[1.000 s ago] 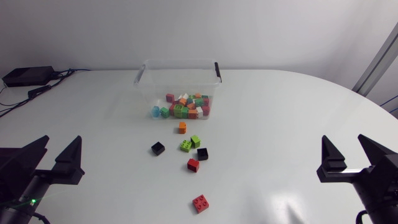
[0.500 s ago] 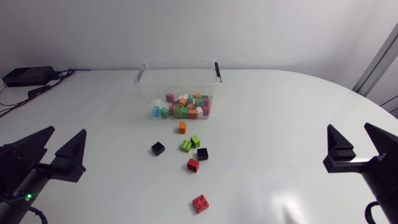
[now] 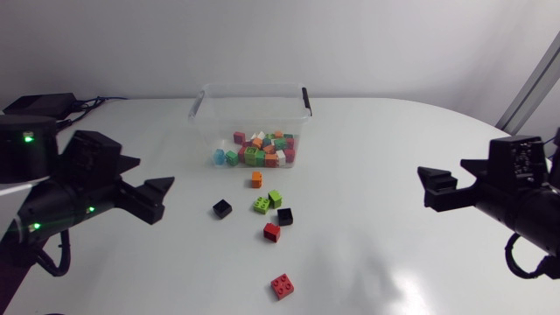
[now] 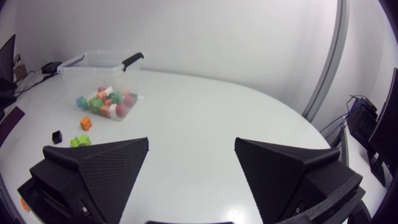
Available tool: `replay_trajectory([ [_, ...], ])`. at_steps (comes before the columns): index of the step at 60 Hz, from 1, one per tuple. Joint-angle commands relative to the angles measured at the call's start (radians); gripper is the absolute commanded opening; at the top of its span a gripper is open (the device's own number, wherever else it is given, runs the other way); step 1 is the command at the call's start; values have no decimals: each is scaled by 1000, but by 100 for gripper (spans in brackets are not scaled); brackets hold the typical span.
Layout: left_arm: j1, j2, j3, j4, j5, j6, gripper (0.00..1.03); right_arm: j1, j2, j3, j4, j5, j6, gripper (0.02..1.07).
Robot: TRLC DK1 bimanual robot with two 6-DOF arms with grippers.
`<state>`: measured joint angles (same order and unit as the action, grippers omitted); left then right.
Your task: Place the duplo bricks in the container
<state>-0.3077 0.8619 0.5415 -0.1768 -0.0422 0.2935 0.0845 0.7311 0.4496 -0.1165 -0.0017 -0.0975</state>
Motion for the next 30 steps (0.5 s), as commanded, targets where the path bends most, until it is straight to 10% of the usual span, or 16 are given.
replay_trajectory([
  [1, -53, 58, 38, -36, -4, 157, 87, 27, 83, 52, -55, -7, 10, 102],
  [30, -280, 299, 41, -348, 220, 506, 87, 232, 350, 196, -310, -61, -225, 102],
])
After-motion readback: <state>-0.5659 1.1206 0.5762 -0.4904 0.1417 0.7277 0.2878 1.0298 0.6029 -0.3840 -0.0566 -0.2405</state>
